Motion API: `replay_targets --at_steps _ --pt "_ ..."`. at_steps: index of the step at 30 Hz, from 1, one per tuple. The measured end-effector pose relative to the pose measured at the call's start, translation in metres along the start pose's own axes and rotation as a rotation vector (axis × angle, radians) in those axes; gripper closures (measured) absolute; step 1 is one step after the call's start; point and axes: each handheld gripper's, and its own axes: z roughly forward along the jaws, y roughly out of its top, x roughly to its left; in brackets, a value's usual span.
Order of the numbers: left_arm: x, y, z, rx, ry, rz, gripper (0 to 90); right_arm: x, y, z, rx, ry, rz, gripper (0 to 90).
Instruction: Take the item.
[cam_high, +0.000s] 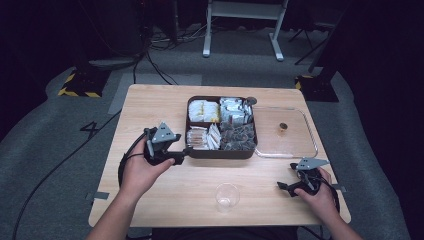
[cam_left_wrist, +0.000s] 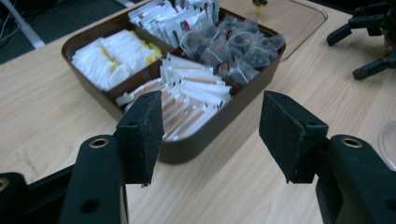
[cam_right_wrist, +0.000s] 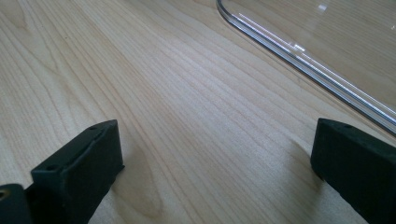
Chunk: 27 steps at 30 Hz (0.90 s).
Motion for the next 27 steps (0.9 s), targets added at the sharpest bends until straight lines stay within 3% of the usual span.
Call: replay_targets --at_steps 6,12,13,19,22,25,27 --pt "0.003 0.018 0.018 0.016 -0.015 -0.032 45.6 0.0 0.0 0.0 0.003 0.002 -0.002 2.2" --pt "0.009 0.033 0.035 -0.004 0.003 0.017 44.7 -0.001 0.002 0.002 0.002 0.002 0.002 2.2" --pt "0.011 0.035 0.04 -0.012 0.001 0.004 44.0 -0.001 0.002 0.002 0.002 0.002 0.002 2.2" --pt "0.018 0.049 0.056 -0.014 -0.042 0.025 44.6 -0.001 0.002 0.002 0.002 0.002 0.001 2.3" --pt "0.02 0.058 0.063 -0.025 -0.041 0.042 43.9 -0.001 0.002 0.002 0.002 0.002 0.002 2.2" --pt "0.023 0.066 0.072 -0.035 -0.089 0.012 43.8 -0.001 0.002 0.002 0.002 0.002 0.002 2.2" --pt "0.025 0.071 0.078 -0.039 -0.097 0.006 43.8 -0.001 0.002 0.002 0.002 0.002 0.002 2.2"
